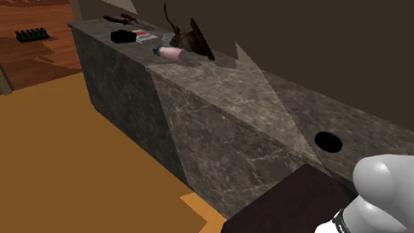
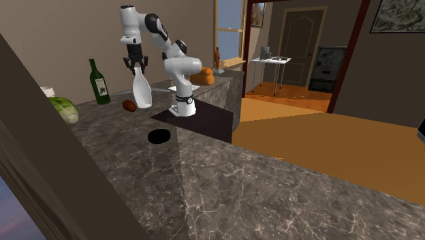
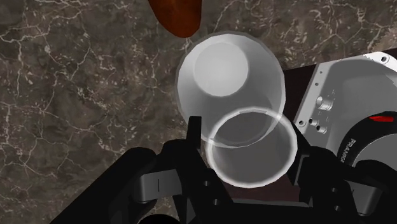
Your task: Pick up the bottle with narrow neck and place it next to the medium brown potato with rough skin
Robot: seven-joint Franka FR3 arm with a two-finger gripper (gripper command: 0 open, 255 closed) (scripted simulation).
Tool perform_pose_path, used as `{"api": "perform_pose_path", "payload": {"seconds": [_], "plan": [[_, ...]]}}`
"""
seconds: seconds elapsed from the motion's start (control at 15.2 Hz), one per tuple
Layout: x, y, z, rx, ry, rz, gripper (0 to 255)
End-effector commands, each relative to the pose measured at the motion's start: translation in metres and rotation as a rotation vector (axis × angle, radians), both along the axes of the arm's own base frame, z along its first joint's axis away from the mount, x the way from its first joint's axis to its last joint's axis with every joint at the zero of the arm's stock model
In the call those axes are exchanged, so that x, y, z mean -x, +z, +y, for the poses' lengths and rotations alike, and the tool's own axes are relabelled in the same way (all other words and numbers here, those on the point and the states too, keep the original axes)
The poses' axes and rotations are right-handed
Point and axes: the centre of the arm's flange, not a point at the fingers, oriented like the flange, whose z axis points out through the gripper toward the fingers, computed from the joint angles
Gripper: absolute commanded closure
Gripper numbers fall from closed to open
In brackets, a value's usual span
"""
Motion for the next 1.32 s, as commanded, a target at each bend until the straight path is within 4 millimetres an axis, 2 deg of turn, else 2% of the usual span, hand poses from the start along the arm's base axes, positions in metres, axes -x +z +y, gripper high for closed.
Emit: {"api": "perform_pose_path", "payload": {"seconds": [0.0, 0.26, 0.79, 0.86, 1.19, 1.25], "plan": [[0.0, -0.01, -0.001, 0.0, 0.0, 0.0, 255], [0.0, -0.034, -0.001, 0.0, 0.0, 0.0, 255], [0.0, -0.034, -0.001, 0.0, 0.0, 0.0, 255], [0.0, -0.034, -0.001, 0.0, 0.0, 0.0, 0], [0.0, -0.034, -0.001, 0.0, 0.0, 0.0, 0], [0.0, -0.021, -0.001, 0.0, 0.0, 0.0, 0]]}}
